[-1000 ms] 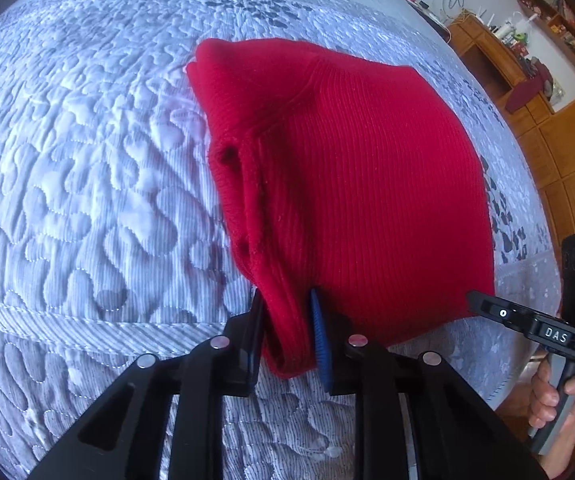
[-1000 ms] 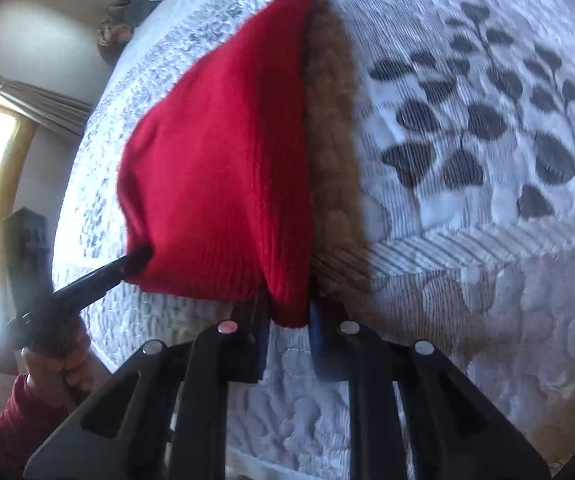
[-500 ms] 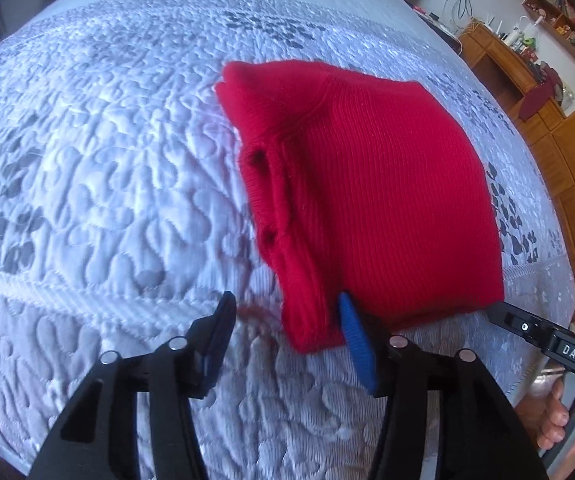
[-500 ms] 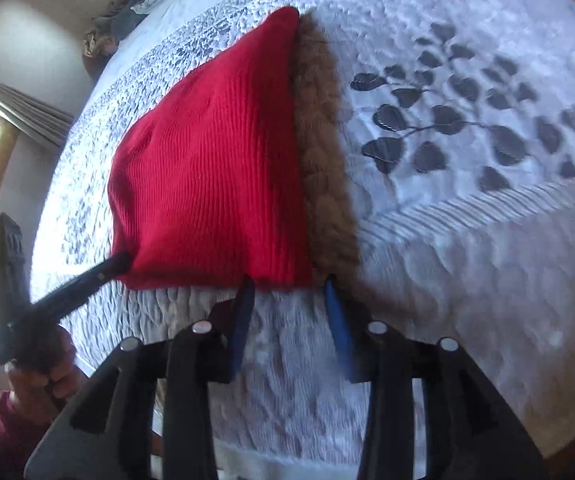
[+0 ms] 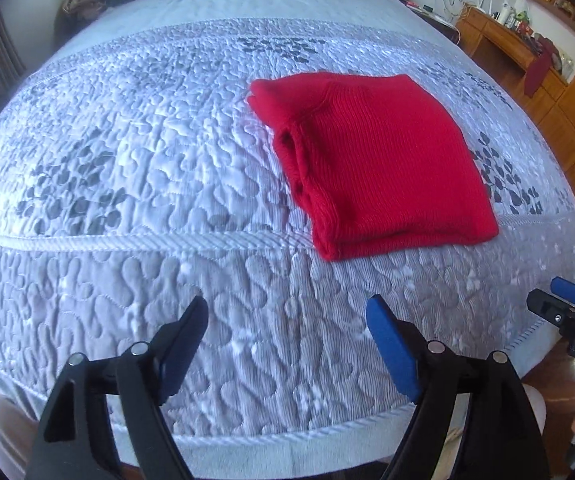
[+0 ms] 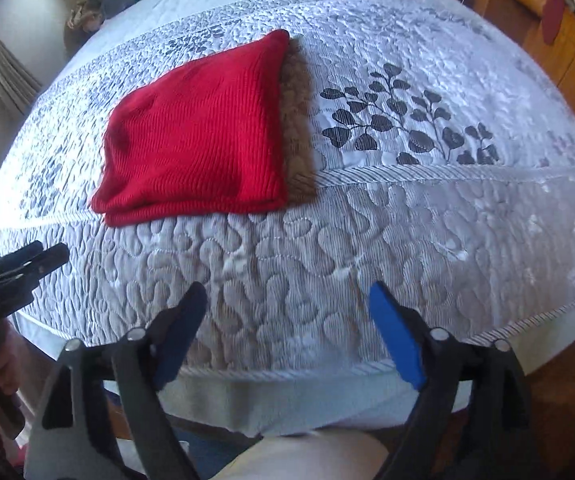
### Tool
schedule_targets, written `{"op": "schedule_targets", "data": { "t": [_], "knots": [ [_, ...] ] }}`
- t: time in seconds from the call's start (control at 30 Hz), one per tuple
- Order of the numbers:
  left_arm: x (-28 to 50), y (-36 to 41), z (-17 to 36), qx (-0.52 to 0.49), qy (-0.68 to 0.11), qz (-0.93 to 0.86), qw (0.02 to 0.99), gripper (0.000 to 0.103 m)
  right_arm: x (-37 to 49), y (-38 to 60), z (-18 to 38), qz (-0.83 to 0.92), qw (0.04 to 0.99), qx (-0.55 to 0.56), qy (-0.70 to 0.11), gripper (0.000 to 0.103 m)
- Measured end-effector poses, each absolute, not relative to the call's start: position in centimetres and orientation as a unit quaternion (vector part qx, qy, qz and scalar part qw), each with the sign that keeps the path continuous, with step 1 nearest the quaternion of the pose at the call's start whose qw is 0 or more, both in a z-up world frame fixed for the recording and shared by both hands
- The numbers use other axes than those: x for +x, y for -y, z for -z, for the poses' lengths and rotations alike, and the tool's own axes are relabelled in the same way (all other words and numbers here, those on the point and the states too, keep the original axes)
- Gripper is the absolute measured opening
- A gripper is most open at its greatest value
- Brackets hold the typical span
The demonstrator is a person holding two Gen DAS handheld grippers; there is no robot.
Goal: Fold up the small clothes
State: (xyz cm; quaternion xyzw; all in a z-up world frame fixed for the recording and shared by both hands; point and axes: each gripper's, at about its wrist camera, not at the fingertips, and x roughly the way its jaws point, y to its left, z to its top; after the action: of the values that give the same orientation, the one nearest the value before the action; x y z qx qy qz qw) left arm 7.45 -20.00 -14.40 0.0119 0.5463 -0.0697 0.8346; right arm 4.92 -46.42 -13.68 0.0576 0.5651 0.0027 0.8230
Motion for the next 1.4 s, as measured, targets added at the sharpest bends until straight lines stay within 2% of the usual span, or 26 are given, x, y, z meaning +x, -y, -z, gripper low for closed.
{"op": "schedule_targets", "data": {
  "t": [0.1, 0.87, 1.4],
  "knots": [
    [6.4, 20.0, 13.3, 0.018, -0.537, 0.060, 0.841, 0.082, 4.4, 45.6, 12.8, 0.000, 0.828, 0.060, -0.558, 0.090],
    [0.3, 20.6, 5.0, 0.034, -0.466, 0.048, 0.883, 0.082, -0.3, 44.3, 5.7, 0.004, 0.856, 0.054, -0.515, 0.095],
    [-0.7, 20.8, 4.0, 0.036, -0.459, 0.041, 0.887, 0.082, -1.0, 43.5, 4.4, 0.001, 0.862, 0.045, -0.505, 0.095]
  ]
}}
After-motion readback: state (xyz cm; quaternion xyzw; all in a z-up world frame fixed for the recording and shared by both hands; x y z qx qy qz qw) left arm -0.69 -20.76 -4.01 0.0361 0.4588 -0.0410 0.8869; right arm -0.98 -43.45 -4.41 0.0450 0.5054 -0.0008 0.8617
